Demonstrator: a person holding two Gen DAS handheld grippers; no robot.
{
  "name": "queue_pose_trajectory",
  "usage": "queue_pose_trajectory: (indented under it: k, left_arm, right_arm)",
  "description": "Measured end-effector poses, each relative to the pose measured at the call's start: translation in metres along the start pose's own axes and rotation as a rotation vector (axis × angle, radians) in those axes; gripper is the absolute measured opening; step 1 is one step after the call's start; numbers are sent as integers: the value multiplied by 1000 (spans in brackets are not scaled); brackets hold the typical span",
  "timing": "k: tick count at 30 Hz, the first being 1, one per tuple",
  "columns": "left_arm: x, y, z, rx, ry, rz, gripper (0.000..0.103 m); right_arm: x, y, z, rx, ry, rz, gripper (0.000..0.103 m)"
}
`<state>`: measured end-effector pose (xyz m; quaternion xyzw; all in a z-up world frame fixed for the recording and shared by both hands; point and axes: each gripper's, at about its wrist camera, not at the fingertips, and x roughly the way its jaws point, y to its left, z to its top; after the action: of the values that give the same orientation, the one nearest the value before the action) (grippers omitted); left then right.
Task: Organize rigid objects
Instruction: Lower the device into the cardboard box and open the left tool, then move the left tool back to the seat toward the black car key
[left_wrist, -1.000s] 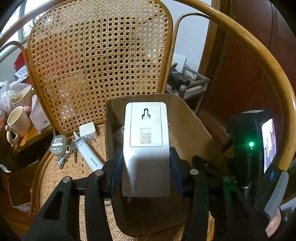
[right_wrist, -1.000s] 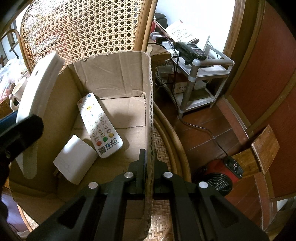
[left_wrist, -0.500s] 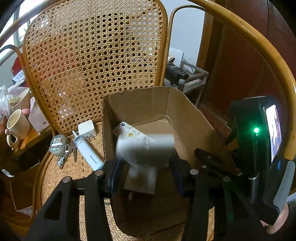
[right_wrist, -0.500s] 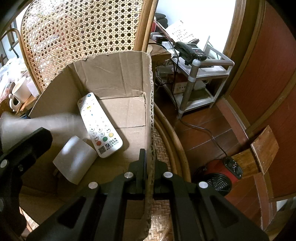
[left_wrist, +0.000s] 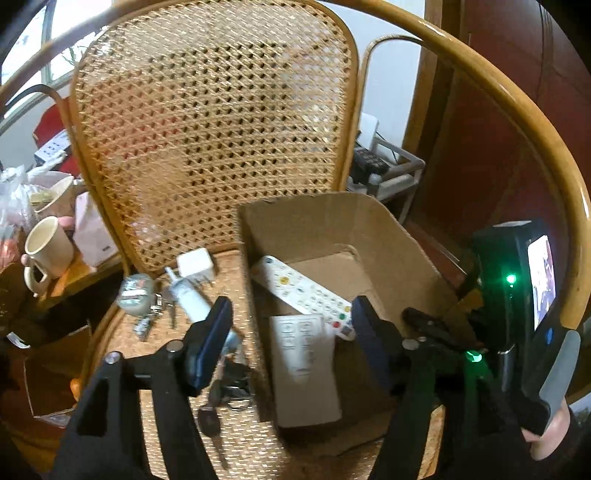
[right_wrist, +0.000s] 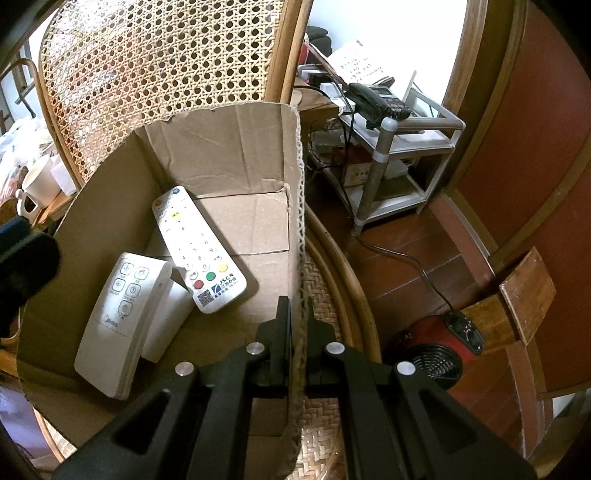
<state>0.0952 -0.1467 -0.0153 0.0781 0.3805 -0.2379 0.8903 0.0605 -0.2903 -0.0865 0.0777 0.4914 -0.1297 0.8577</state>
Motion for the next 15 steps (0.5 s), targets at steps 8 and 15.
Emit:
queue_pose_trajectory:
  k: [8,15]
  left_arm:
    - [-17,49,-4,-66,-46,57,90]
    - [-5,90,-18,-95,13,102,96]
  right_arm:
    - [-2,1,-1,-4,0,-2,5]
    - [-1,1,-1,-14,2,-3,5]
